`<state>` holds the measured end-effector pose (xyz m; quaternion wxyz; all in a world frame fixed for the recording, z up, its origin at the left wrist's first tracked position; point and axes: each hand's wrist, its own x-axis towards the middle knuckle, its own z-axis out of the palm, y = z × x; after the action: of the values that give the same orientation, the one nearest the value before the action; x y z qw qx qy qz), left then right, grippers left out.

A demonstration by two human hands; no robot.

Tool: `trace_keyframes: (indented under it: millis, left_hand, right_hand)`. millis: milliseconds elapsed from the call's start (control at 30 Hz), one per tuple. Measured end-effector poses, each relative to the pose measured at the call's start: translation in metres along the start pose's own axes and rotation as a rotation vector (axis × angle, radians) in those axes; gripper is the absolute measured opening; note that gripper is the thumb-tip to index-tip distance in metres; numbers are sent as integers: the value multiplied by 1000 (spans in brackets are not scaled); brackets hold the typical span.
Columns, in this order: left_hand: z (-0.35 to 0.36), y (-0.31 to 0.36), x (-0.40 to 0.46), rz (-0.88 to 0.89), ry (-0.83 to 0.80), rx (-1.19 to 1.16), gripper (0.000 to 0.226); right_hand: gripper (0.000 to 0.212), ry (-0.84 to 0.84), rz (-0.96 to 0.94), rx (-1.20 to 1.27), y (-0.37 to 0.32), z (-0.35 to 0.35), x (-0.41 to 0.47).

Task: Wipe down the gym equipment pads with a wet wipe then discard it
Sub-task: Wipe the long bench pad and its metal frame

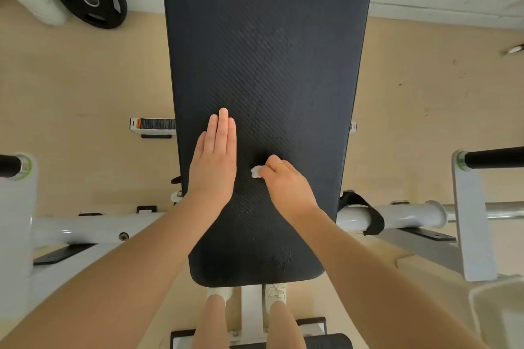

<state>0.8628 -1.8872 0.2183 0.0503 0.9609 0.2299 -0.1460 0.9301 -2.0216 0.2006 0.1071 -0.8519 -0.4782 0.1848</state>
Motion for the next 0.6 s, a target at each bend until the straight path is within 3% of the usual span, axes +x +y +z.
trace_keyframes:
  millis: [167,300,400,533,600]
  left_hand:
    - [-2,-2,-1,21,-22,49,118]
    - [2,1,-1,33,10,-25,111]
    - [0,7,0,22,2,-57,119]
    - [-6,24,-2,85,31,-65,124]
    - [-5,34,-3,116,18,-15,126]
  right_hand:
    - [4,265,3,13,21,-34,39]
    - [14,499,174,10,58,-73,84]
    - [15,449,129,-51,54,-55,65]
    - [20,134,-3,93,44,0,-18]
    - [29,72,-111,51,47,5,-40]
